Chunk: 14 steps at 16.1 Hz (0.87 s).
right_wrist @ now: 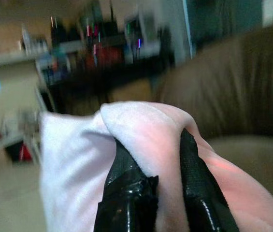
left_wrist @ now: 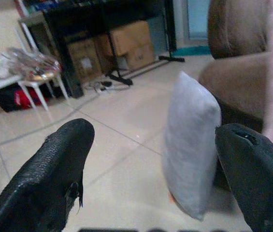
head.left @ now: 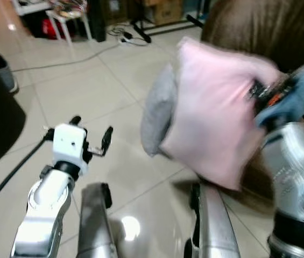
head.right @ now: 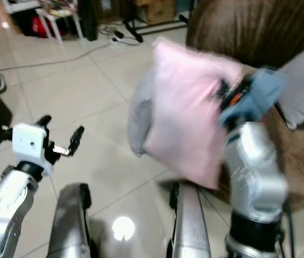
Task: Move the pillow to the sofa from floor
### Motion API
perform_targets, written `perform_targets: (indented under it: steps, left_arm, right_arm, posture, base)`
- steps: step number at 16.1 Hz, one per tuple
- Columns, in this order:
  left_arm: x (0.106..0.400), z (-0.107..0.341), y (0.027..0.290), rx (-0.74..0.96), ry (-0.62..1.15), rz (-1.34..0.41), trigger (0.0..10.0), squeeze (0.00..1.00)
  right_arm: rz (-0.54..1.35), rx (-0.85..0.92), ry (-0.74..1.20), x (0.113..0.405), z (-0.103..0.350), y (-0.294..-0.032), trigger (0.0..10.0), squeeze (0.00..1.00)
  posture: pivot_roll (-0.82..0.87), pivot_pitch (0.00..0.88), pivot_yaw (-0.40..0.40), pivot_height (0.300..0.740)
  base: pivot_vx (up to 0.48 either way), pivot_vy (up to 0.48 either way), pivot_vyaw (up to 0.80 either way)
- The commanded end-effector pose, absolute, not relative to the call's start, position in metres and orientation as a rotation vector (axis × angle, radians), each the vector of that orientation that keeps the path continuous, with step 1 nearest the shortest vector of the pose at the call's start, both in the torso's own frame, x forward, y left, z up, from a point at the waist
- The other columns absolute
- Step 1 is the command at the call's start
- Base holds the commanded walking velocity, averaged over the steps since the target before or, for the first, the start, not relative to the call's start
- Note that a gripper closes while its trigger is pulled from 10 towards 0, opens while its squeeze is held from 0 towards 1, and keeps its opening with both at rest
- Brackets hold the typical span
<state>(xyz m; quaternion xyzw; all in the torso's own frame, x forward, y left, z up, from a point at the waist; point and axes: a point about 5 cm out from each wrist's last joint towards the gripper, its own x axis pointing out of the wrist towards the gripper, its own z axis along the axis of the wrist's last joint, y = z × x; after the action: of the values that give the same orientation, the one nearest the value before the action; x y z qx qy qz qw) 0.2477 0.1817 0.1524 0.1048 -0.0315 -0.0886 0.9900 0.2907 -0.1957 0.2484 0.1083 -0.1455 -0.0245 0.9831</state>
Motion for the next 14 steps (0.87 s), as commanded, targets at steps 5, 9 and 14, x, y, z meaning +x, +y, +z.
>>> perform_targets:
  steps: [5,9,14]
  left_arm:
    - [0.253,0.161,0.184,0.245,-0.088,-0.163,10.0,0.0]
    - [0.254,0.154,0.185,0.25,-0.064,-0.149,10.0,0.0]
    - [0.256,0.152,0.191,0.265,-0.049,-0.121,10.0,0.0]
  right_arm:
    - [-0.173,0.125,-0.407,0.298,0.294,-0.224,10.0,0.0]
    - [-0.136,0.092,-0.082,0.321,0.214,-0.191,10.0,0.0]
    - [-0.14,0.106,0.014,0.323,0.18,-0.175,10.0,0.0]
  posture:
    - [-0.03,0.0,0.002,0.556]
    - [-0.02,0.0,-0.018,0.591]
    - [-0.02,0.0,-0.003,0.646]
  base:
    - [0.0,0.0,0.0]
    - [0.0,0.0,0.0]
    - [0.0,0.0,0.0]
